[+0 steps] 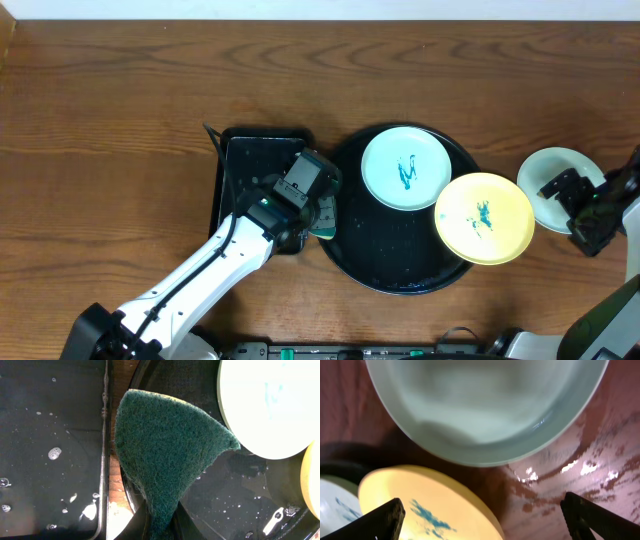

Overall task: Clean dirty plates on tray and stack at the side
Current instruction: 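Grip the yellow plate rim with the right gripper and pull it right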

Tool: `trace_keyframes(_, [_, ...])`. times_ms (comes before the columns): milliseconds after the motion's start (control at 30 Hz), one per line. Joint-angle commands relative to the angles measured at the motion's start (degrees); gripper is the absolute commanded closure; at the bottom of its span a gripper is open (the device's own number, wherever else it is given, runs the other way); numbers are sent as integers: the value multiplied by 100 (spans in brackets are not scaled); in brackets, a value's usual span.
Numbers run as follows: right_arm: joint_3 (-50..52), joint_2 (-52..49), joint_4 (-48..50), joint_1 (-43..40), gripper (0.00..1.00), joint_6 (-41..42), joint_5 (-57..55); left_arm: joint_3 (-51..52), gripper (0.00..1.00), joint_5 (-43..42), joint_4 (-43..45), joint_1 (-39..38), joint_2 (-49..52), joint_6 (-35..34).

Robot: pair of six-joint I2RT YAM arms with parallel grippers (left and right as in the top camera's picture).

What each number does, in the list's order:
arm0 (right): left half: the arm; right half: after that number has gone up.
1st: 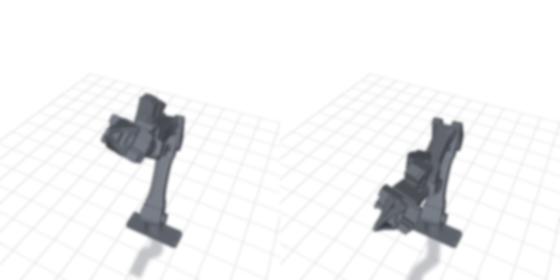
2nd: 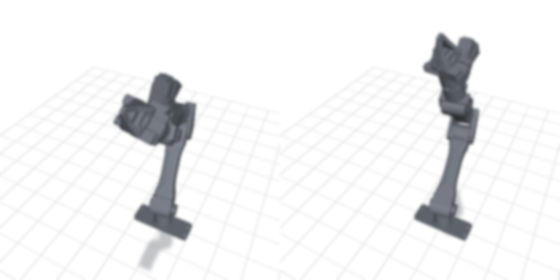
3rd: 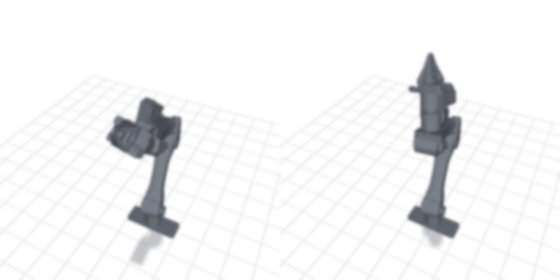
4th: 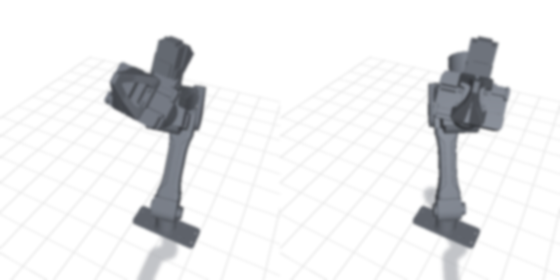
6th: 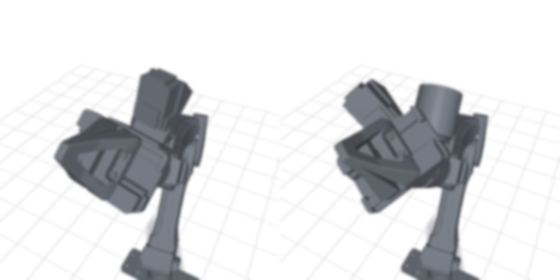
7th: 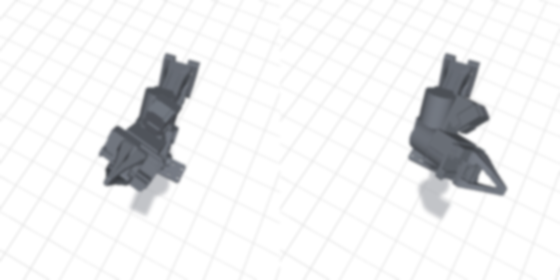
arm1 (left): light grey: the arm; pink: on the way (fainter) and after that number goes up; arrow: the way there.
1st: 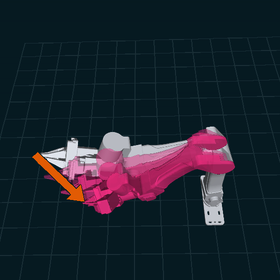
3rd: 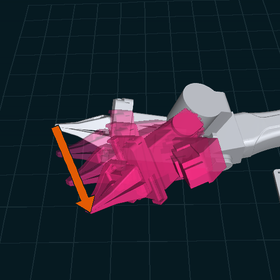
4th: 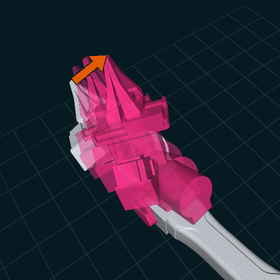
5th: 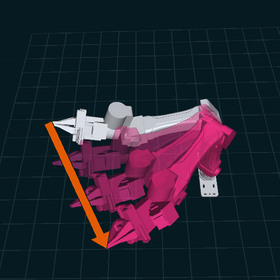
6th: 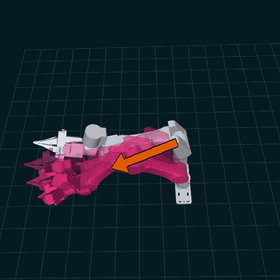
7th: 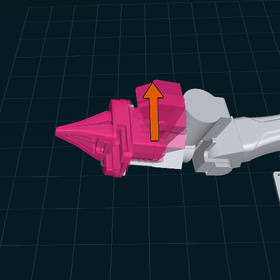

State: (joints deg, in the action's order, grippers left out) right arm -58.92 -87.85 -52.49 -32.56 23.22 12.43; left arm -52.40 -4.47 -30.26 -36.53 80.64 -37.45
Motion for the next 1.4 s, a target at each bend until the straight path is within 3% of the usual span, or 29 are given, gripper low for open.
trace_keyframes(0, [151, -31, -63, 31, 12, -426, 151, 63, 88, 66, -15, 24, 22, 35])
trace_keyframes(67, [284, -33, 24, 103, 24, -546, 133, 63, 89, 66, -15, 24, 22, 37])
trace_keyframes(333, [977, -33, 715, 428, 33, -831, 136, 63, 89, 66, -15, 24, 22, 37])
trace_keyframes(367, [1029, -33, 778, 448, 38, -833, 133, 63, 89, 66, -15, 24, 22, 37])
trace_keyframes(467, [1075, -33, 839, 490, 70, -831, 138, 63, 89, 66, -15, 24, 22, 37])
trace_keyframes(567, [1075, -33, 852, 562, 76, -831, 162, 63, 89, 66, -15, 24, 22, 35])
trace_keyframes(600, [1075, -33, 850, 588, 85, -831, 170, 63, 89, 66, -15, 24, 22, 35])
trace_keyframes(700, [1075, -33, 852, 693, 90, -831, 365, 63, 88, 66, -15, 24, 22, 35])
trace_keyframes(733, [1073, -31, 855, 737, 95, -831, 444, 63, 88, 66, -15, 24, 22, 35])
trace_keyframes(1167, [1064, -11, 776, 1510, 99, -874, 1357, 63, 88, 66, -13, 24, 22, 35])
trace_keyframes(1367, [1069, -11, 525, 2260, 99, -916, 984, 63, 88, 63, -13, 20, 22, 35])
